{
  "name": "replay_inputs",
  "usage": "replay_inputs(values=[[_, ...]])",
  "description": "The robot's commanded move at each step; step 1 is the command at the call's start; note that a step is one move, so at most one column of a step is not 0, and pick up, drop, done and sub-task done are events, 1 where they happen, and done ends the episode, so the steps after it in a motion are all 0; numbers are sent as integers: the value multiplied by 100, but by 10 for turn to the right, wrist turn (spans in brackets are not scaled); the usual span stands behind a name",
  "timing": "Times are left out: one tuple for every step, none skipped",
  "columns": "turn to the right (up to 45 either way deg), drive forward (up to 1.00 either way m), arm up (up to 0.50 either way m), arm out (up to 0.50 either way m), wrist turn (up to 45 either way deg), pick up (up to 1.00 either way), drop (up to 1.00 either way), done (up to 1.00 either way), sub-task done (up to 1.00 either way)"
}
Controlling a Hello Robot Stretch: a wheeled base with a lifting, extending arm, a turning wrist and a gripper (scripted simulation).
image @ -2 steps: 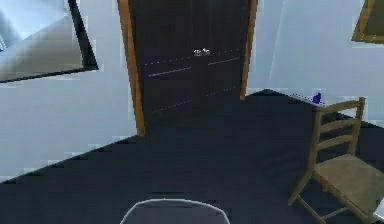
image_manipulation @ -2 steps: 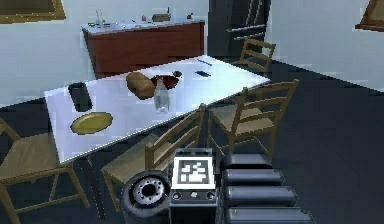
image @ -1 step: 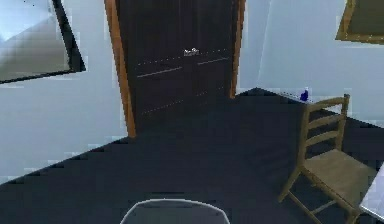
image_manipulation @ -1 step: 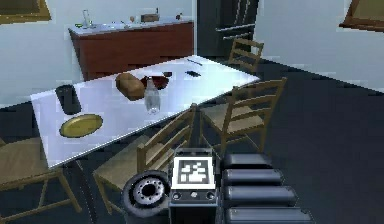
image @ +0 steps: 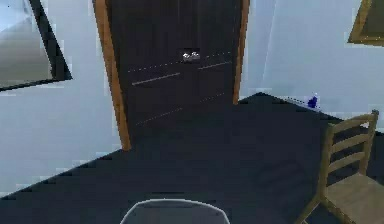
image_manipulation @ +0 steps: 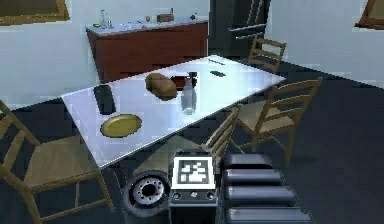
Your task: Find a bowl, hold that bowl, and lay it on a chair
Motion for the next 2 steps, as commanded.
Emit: replay_inputs(values=[[450, 0, 0, 0, 0, 0, 0, 0, 0], [-360, 0, 0, 0, 0, 0, 0, 0, 0]])
